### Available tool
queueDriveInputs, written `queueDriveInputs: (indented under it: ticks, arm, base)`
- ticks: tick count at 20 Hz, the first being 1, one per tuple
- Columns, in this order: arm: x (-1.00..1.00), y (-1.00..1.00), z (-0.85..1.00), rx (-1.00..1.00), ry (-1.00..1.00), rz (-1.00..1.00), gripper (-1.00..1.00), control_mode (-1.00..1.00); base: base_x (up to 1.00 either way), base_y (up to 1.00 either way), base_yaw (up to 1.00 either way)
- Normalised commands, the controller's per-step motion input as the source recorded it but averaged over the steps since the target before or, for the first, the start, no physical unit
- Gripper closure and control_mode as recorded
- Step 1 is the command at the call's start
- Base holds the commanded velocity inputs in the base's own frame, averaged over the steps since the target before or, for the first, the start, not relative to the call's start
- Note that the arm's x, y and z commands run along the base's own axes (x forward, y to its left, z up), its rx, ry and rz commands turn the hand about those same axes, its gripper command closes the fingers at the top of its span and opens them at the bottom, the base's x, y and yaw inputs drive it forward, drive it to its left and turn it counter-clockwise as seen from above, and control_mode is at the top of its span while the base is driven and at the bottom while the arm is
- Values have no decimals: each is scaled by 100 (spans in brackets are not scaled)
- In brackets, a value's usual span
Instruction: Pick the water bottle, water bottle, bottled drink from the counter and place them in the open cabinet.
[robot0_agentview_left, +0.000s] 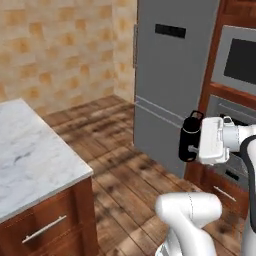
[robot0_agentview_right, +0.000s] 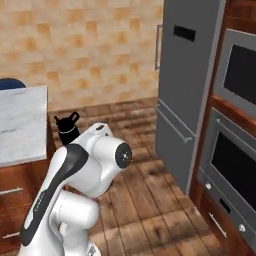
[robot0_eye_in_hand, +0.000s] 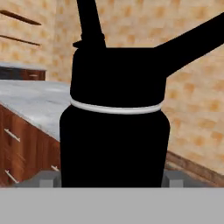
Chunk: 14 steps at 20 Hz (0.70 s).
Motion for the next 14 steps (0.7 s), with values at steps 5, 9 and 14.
queueDriveInputs:
  ticks: [5, 9, 14]
  arm:
    - [0, 0, 0, 0, 0, 0, 100, 100]
    - [0, 0, 0, 0, 0, 0, 100, 100]
    - [0, 0, 0, 0, 0, 0, 100, 100]
  base:
    - [0, 13, -93]
    - [0, 13, -94]
    - [0, 13, -95]
